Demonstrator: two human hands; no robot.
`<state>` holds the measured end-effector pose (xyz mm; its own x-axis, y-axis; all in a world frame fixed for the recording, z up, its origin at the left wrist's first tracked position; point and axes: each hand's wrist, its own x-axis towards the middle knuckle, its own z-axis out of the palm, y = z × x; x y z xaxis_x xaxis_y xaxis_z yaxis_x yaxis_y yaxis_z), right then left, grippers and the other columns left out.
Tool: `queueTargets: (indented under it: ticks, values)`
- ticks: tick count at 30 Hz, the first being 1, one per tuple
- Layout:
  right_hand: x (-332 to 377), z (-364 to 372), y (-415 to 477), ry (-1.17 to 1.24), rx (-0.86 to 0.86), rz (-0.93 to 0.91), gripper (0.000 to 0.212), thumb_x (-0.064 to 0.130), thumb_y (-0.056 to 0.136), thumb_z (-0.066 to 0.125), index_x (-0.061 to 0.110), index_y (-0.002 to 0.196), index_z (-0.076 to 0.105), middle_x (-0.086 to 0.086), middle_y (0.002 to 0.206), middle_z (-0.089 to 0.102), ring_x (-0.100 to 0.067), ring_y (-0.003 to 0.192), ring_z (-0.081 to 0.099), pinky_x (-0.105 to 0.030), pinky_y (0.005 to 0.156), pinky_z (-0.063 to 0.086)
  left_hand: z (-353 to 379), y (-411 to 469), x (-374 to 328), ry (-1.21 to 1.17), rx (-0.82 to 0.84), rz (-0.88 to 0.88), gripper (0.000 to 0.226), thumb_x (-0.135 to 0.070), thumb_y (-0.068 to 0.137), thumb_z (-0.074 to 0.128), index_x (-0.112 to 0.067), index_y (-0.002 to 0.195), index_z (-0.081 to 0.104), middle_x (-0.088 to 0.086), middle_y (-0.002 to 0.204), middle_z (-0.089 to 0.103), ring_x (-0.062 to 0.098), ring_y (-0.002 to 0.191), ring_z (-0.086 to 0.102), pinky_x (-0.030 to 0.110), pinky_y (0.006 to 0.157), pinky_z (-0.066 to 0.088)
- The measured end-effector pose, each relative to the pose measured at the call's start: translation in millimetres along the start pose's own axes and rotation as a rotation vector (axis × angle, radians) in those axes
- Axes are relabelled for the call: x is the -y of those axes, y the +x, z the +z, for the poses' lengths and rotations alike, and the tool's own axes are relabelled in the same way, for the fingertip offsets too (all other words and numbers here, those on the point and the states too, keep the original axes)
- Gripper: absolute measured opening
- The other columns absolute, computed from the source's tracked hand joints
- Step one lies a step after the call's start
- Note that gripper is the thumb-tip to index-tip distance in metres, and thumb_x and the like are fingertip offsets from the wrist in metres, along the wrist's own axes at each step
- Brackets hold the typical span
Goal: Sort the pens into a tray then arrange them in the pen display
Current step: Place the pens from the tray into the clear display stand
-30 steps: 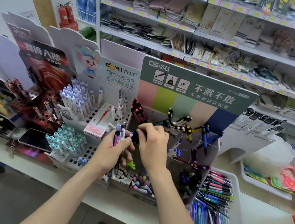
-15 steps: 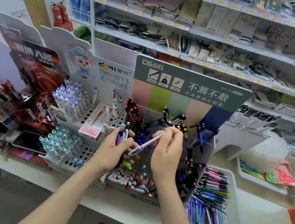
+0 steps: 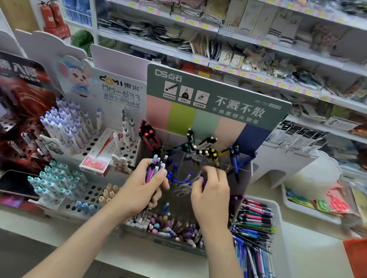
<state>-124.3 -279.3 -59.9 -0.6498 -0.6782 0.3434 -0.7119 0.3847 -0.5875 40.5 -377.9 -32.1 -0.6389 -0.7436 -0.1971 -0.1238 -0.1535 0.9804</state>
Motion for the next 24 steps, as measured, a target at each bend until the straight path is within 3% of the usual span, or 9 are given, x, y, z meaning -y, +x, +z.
queueTargets:
  ticks: [3,7,9,12,16,20,22,24]
  values:
    - [9.5,-5.1,4.4,-0.027,0.166,-0.013,0.051,0.013,0.095,0.061,0.008,0.145,0.051,-0.009,0.123,0.063,-0.026,0.110,0.062,-0.041,0.093,0.053,1.6,-1.6,-1.9,-0.010,0.022,-0.017,0.021,-0.033,0.111,0.054,-0.018,0.122,0.045,0.011,0.096,0.071,0.021,0.064,0.050,0.034,0.053,0.043]
    - [26.0,-12.7,5.4,0.178,0.391,-0.003,0.063,0.007,0.093,0.058,0.020,0.153,0.048,0.002,0.139,0.059,-0.010,0.115,0.060,-0.032,0.102,0.050,1.7,-3.4,-3.6,-0.047,0.049,-0.032,0.018,-0.031,0.110,0.057,-0.017,0.116,0.048,0.023,0.097,0.063,0.024,0.067,0.050,0.034,0.051,0.041]
    - [27.9,-12.1,5.0,0.194,0.278,0.010,0.056,0.006,0.093,0.059,0.018,0.148,0.055,0.002,0.135,0.063,-0.011,0.111,0.063,-0.035,0.102,0.052,0.8,-4.1,-5.1,-0.073,0.048,-0.035,0.019,-0.030,0.109,0.058,-0.014,0.114,0.050,0.012,0.093,0.064,0.022,0.067,0.053,0.034,0.051,0.042]
    - [31.3,-13.0,4.8,0.196,0.011,-0.014,0.028,0.012,0.098,0.063,0.016,0.124,0.073,0.008,0.113,0.070,-0.008,0.102,0.064,-0.036,0.092,0.056,-3.2,-5.6,-6.3,-0.061,0.059,-0.024,0.022,-0.031,0.109,0.059,-0.011,0.114,0.054,0.005,0.091,0.068,0.023,0.069,0.054,0.034,0.052,0.044]
    - [52.5,-19.6,5.2,0.521,0.149,0.086,0.016,0.030,0.100,0.072,0.025,0.113,0.080,0.014,0.092,0.077,-0.006,0.088,0.072,-0.024,0.080,0.057,-5.9,-9.4,-8.0,-0.016,0.110,0.024,0.020,-0.031,0.109,0.059,-0.016,0.122,0.057,0.003,0.090,0.069,0.024,0.068,0.054,0.033,0.051,0.043]
    - [56.3,-15.8,7.1,0.579,0.178,0.148,0.010,0.026,0.103,0.067,0.027,0.107,0.076,0.011,0.090,0.078,-0.009,0.085,0.074,-0.038,0.082,0.061,-4.0,-12.3,-10.8,-0.037,0.100,0.025,0.028,-0.030,0.110,0.055,-0.016,0.134,0.051,0.009,0.093,0.074,0.026,0.068,0.060,0.035,0.052,0.050]
    - [59.8,-20.8,11.6,0.702,0.014,0.218,0.012,0.020,0.109,0.057,0.022,0.111,0.068,0.002,0.089,0.076,-0.014,0.081,0.074,-0.039,0.076,0.061,-2.1,-13.3,-12.9,-0.065,0.093,0.019,0.023,-0.027,0.112,0.052,-0.017,0.132,0.049,0.016,0.097,0.076,0.029,0.067,0.063,0.037,0.053,0.054]
    - [59.7,-33.5,18.3,0.756,-0.283,0.227,0.013,0.017,0.113,0.048,0.015,0.116,0.061,0.001,0.088,0.071,-0.014,0.074,0.071,-0.034,0.068,0.059,0.0,-12.3,-14.7,-0.063,0.074,0.024,0.017,-0.027,0.112,0.050,-0.028,0.129,0.048,0.016,0.097,0.076,0.029,0.065,0.062,0.037,0.052,0.053]
